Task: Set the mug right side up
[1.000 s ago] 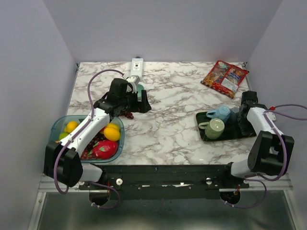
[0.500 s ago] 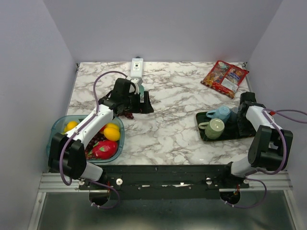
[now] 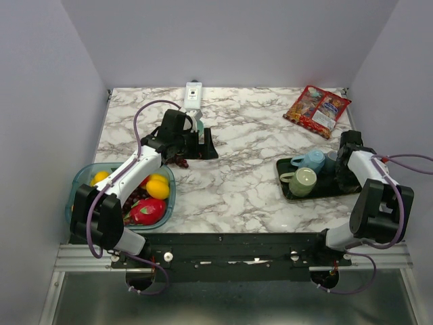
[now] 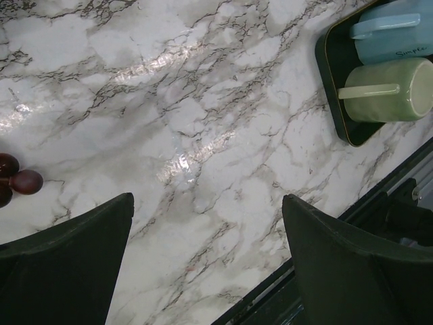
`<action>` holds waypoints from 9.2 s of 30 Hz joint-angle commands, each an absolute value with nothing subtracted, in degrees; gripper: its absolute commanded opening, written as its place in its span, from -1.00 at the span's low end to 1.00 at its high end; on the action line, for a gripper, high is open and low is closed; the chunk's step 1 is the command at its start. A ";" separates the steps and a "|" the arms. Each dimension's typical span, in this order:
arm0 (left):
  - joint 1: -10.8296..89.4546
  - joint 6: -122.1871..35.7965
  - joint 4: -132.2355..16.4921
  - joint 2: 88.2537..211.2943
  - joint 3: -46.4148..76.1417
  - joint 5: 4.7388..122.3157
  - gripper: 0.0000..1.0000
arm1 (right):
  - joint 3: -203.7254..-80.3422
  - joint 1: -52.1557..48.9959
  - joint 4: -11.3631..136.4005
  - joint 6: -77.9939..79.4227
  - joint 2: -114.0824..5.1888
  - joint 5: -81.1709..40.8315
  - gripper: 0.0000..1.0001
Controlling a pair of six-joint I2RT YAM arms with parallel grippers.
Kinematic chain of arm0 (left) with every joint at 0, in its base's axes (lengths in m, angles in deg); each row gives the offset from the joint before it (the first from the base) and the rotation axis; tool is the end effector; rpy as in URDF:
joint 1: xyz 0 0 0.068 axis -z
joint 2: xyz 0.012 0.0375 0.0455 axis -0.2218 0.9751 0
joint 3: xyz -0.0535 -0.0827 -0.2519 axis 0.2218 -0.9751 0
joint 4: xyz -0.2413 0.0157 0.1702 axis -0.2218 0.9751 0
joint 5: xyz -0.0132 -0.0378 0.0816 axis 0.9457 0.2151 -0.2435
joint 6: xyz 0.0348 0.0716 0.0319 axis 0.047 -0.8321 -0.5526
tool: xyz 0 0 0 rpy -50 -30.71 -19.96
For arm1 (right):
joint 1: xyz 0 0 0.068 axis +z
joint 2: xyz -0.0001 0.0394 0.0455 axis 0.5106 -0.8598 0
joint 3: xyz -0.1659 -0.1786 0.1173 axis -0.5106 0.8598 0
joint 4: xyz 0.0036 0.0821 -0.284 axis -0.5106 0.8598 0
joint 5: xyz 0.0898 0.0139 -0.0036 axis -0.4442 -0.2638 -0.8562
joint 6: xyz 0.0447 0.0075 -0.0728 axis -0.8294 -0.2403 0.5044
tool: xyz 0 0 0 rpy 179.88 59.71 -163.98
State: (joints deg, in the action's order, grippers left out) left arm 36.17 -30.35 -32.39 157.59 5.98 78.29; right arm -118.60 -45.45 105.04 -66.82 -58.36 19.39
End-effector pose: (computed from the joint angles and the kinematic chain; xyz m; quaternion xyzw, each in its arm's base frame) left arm 0.3357 -0.1771 0.2353 0.0707 0.9004 -0.3248 0.2808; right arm 0.2797 -0.1150 0.1382 0.6934 0.6564 -0.1782 0.2379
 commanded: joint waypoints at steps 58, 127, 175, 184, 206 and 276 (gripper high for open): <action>35.93 -26.83 -38.10 153.65 4.13 83.22 0.98 | -116.05 -45.91 98.83 -49.25 -25.75 -16.74 -0.99; 43.40 15.98 -88.11 147.76 0.79 89.72 -0.63 | -118.34 -0.38 26.33 -61.91 -39.55 -39.86 -0.99; 43.05 -35.61 -22.81 188.18 41.48 42.97 -1.00 | -116.06 -0.38 87.93 -37.65 -23.38 -0.14 1.00; 43.05 -36.14 -23.33 191.79 40.87 41.38 -1.00 | -117.46 -0.47 93.47 -38.09 -24.08 3.20 1.00; 43.05 -35.44 -26.06 190.31 36.22 43.66 0.22 | -117.81 -0.47 101.03 -42.13 -24.78 3.73 1.00; 45.95 -42.38 -42.50 136.59 0.97 58.87 0.98 | -138.56 -4.87 144.36 -121.14 -73.39 15.07 0.60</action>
